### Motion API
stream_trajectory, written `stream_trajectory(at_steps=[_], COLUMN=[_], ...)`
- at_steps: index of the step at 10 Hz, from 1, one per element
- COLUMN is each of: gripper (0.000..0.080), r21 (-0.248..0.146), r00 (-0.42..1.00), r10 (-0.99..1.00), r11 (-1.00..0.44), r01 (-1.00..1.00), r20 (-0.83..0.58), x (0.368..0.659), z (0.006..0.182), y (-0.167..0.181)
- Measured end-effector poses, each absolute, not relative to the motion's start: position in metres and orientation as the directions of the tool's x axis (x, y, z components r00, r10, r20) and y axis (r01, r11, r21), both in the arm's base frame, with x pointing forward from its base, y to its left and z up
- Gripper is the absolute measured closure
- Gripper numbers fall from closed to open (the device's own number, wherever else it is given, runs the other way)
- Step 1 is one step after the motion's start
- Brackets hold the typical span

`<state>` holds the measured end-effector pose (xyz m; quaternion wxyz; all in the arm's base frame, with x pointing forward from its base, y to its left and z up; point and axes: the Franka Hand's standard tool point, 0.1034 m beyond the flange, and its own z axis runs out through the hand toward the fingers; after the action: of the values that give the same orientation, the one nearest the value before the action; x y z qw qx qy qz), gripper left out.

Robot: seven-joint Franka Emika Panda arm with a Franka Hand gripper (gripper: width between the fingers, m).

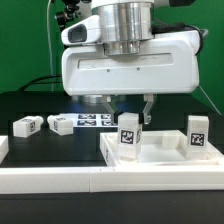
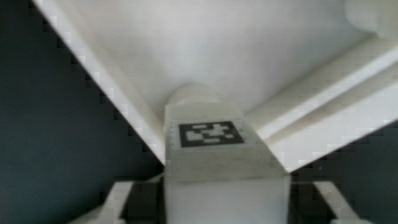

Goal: Assemble square table

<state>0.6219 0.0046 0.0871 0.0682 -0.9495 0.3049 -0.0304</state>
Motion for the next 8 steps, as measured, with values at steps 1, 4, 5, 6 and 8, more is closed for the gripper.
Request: stream_trajectory(at_steps=[1, 4, 5, 6, 8], gripper=[0.0505, 0.0505, 0.0505, 0.0505, 0.0505], r21=[-0.160, -0.158, -0.155, -0.154, -0.150], r00=[0.761, 0.597, 0.518, 0.470, 0.308], r10=[-0.649, -0.802, -0.854, -0.881, -0.947], r11=[-0.752, -0.587, -0.507, -0.458, -0.293], r01=[-0.639, -0.794, -0.848, -0.875, -0.944], r20=[0.010, -0.023, -0.038, -0.049, -0.086], x=[0.6223, 0.6226, 0.6228, 0.6228, 0.6228], z=[0.0872, 0.0873, 0.0874, 0.0874, 0.0871], y=[0.0044, 0.0072, 0.0071, 0.0064, 0.0064])
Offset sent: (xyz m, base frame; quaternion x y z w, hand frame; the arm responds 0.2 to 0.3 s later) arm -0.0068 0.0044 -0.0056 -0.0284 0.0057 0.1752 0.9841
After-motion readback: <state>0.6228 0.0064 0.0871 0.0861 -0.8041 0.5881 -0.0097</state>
